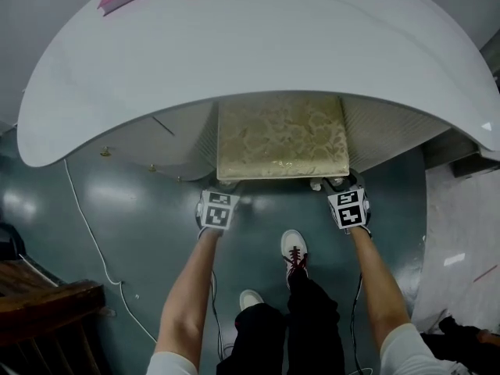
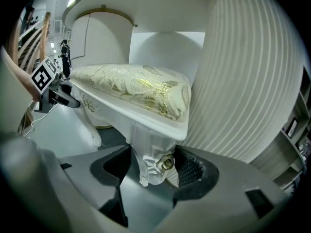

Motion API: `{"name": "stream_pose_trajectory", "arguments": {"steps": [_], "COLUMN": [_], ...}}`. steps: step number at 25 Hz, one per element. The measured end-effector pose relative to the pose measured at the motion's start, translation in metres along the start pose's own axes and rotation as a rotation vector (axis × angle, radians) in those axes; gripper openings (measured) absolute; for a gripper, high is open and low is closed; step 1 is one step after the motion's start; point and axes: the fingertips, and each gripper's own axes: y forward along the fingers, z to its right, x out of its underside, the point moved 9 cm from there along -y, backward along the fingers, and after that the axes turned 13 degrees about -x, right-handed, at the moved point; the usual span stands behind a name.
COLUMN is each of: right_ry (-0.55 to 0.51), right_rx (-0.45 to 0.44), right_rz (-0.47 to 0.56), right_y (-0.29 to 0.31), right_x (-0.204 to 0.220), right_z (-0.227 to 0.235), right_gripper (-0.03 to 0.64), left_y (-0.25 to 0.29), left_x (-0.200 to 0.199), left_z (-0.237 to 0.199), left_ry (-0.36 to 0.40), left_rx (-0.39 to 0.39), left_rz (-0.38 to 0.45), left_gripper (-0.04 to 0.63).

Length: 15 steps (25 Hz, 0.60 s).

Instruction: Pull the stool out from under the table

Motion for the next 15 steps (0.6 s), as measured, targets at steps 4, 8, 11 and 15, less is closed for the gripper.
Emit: {"name": "stream_pose_trajectory", "arguments": {"steps": [4,8,11,15], "right_ry": [0.016,0.023,0.007,0.015], "right_rx": [-0.013,-0.016,-0.001,0.001], "right_rz": [-0.039,-0.078,-0.12,-0.149], "right_y": [-0.009,-0.021,-0.031,-0.052], "right_x": [0.002,0.01,0.016,0.033], "right_z": [-0.008,-0.019,-0.028,-0.055], "right_gripper": [0.295,0.293,0.29,0.288], "left_y": [-0.01,-0.027,-0.043,-0.07], "left_x": [0.006,0.019,0.031,0.054], "left_z": [0.006,0.013,0.02,0.026], "left_ry": [-0.004,-0.02,-0.029,-0.021], "left_rx": [0.0,0.011,0.009,0.012], "left_rz": [-0.034,-0.069,-0.083,-0.094], "left_gripper": [0.31,0.31,0.31,0.31]}}
